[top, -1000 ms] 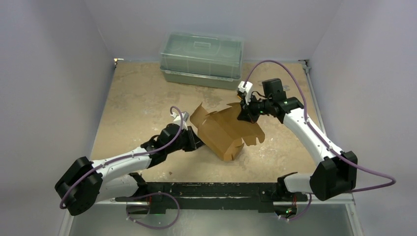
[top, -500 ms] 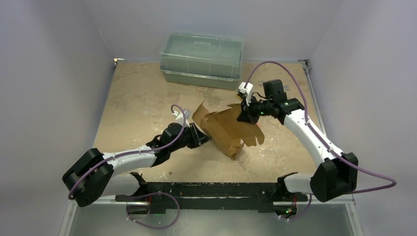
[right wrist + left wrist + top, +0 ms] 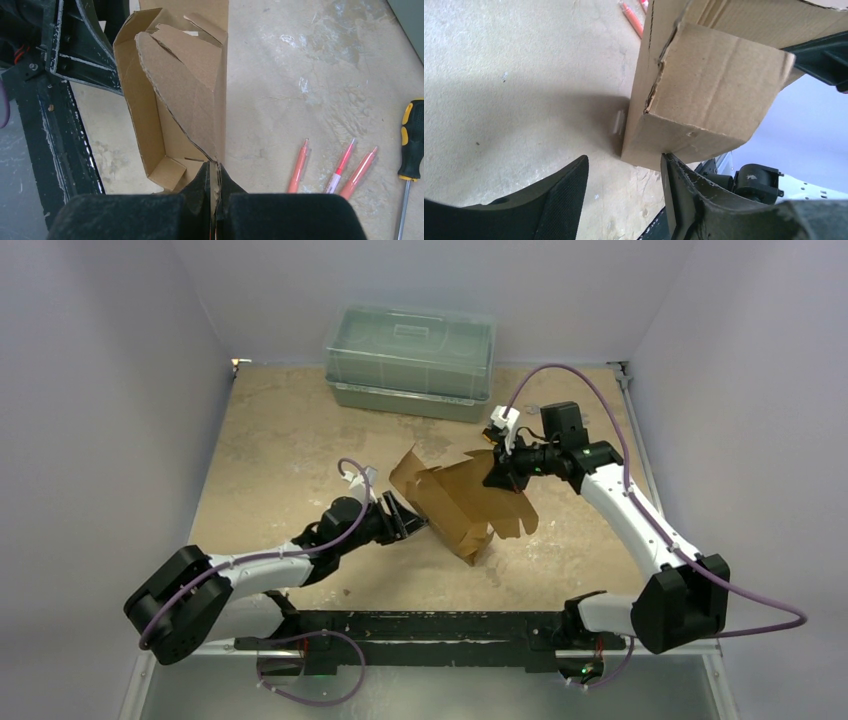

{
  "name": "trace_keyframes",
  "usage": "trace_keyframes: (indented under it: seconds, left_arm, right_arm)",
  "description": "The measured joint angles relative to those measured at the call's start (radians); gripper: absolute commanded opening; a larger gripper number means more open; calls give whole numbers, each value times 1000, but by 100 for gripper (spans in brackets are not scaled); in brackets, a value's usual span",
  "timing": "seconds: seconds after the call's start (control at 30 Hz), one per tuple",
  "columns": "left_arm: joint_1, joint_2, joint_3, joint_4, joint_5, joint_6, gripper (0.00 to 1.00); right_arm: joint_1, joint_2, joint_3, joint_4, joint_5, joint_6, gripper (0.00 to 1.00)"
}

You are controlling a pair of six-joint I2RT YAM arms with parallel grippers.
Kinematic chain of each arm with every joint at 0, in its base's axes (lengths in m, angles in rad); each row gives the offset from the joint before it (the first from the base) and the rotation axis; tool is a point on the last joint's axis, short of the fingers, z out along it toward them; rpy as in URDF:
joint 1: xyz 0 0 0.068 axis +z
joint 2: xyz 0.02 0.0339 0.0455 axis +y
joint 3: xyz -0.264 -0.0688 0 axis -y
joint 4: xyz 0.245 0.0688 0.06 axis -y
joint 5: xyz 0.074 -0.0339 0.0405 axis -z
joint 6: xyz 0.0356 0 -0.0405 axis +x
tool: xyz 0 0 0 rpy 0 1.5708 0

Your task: Fold the paper box

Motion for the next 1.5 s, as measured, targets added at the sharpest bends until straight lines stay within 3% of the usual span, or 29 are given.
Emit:
trace_keyframes:
  seconds: [0.47,0.87,1.0,1.23,1.5]
  left_arm:
    - [4,34,-3,154,24,152,57]
    - [10,51,-42,282,26,156,61]
    - [23,70,-50,318,29,150,51]
    - [35,98,-53,363,33,130,23]
    - [36,146,-53,411,53,118,23]
  right_arm:
    - [-24,0,-11,5,-85,7,0]
    - [-28,0,-11,8,-130,7,0]
    - [-29,0,-11,8,-135,7,0]
    - [-35,0,-12,8,-144,7,0]
    - [-35,0,-17,8,-132,13,0]
